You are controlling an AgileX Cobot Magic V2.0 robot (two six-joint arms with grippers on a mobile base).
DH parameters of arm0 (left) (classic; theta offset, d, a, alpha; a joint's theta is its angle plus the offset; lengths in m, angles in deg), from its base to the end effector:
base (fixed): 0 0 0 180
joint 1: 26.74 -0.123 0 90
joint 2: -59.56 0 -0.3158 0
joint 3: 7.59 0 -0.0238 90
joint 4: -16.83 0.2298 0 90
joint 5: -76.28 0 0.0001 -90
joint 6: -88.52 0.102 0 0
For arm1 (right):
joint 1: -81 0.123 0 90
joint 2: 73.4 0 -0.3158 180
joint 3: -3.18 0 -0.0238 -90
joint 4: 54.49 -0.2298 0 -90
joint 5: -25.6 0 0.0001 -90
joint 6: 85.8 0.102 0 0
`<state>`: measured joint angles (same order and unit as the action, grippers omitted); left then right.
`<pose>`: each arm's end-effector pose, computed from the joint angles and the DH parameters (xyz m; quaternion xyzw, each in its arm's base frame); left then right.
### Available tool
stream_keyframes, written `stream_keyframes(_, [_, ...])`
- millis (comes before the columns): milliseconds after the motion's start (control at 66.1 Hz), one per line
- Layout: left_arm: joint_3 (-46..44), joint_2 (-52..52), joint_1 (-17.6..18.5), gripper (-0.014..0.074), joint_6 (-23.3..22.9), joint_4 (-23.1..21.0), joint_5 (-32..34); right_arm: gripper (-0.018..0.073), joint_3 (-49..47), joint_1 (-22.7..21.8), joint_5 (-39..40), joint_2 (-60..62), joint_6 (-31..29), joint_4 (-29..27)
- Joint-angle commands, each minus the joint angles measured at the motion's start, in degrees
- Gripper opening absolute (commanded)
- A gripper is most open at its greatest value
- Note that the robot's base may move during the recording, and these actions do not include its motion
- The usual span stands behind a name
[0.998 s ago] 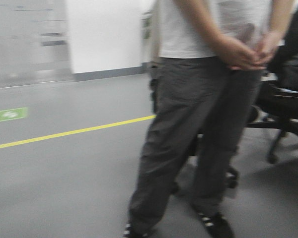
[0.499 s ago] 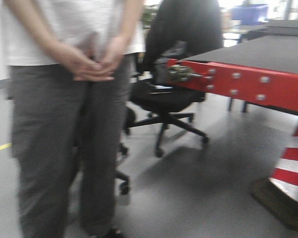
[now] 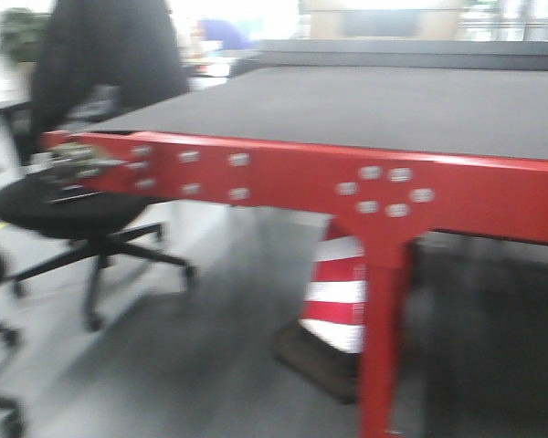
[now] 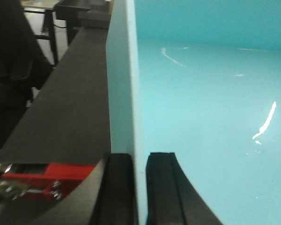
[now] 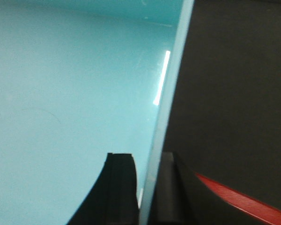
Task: Fetch blue bin and place on conveyor start
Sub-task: 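Hold the bin while the base approaches the red-framed conveyor belt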
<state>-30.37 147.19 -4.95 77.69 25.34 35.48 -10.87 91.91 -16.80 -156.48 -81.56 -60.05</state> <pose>0.2662 -0.0958 0.5308 0.0913 0.7895 -0.0996 0.5987 0.2568 0.0563 0.5039 -0.0369 0.8245 0.1210 0.5515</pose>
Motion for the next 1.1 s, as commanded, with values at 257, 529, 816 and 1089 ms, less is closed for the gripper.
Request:
stream_keyframes(257, [-0.6,-0.8,0.1,-0.0111,-0.4,-1.4,2.5,-0.0153,-0.5,-0.4,3.5,0.5,-1.4,0.9])
stream_keyframes(529, [-0.6,-0.8,0.1,-0.0111,-0.4,-1.4,2.8,-0.0153,-0.5,-0.4,3.5,0.5,-1.4,0.9])
stream_keyframes(816, [-0.6,-0.8,0.1,-0.0111,-0.4,-1.4,2.8,-0.0153,-0.5,-0.4,3.5,0.5,-1.4,0.9])
stream_keyframes(1089, [-0.6,-0.8,0.1,-0.0111,-0.4,-1.4,2.8,-0.0153,-0.5,-0.4,3.5,0.3,-1.4,0.9])
